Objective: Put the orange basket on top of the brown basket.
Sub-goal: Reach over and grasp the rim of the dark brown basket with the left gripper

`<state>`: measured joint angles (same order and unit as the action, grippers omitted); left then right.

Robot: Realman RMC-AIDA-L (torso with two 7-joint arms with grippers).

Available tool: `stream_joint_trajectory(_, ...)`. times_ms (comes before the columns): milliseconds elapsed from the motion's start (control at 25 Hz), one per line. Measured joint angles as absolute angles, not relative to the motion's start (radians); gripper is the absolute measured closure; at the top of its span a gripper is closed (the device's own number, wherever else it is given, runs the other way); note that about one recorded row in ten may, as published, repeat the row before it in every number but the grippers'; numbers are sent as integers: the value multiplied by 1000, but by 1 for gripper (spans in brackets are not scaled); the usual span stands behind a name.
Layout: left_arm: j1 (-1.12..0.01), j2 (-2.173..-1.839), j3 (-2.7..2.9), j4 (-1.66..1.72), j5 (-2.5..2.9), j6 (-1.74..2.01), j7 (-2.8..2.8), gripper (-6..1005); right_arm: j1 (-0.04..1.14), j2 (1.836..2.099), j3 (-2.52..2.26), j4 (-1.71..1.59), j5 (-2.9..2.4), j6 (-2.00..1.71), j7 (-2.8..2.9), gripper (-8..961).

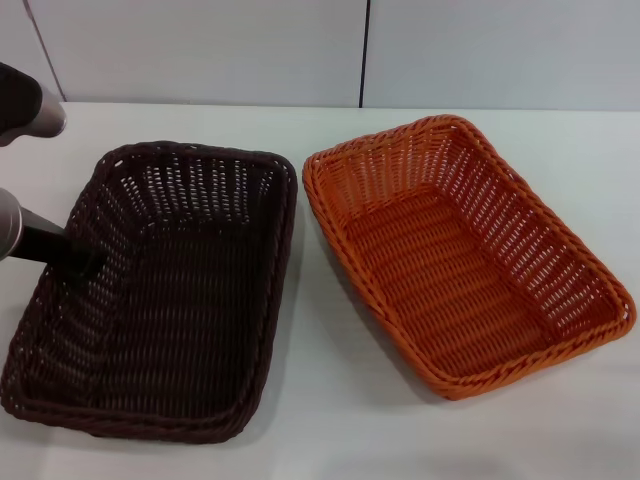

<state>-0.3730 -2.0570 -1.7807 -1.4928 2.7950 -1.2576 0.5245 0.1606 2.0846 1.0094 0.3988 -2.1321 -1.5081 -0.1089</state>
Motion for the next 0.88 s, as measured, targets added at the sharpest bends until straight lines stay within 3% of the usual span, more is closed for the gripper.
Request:
stream_joint_trajectory(160, -394, -2057, -1838, -1498, 2768, -1297, 696, 667, 158, 2085, 1009, 399, -2132, -1518, -109, 129)
stream_joint_trajectory(360, -461, -2056, -1986, -1487, 2692, -1391, 974, 668, 153, 2087, 1009, 402, -2132, -1519, -109, 129)
stream_joint_trajectory(440, -537, -2047, -2111, -1416, 2655, -1456, 1180, 669, 152, 2088, 1009, 405, -2132, -1519, -109, 129)
stream_joint_trajectory(640, -559, -2044, -2138, -1391, 2654, -1469, 1220, 677, 142, 2088, 1009, 419, -2132, -1524, -109, 130)
stream_joint_trajectory(880, -673, -2023, -2189, -1212, 2608, -1466, 1415, 697, 123, 2088, 1009, 436, -2132, -1535, -109, 130)
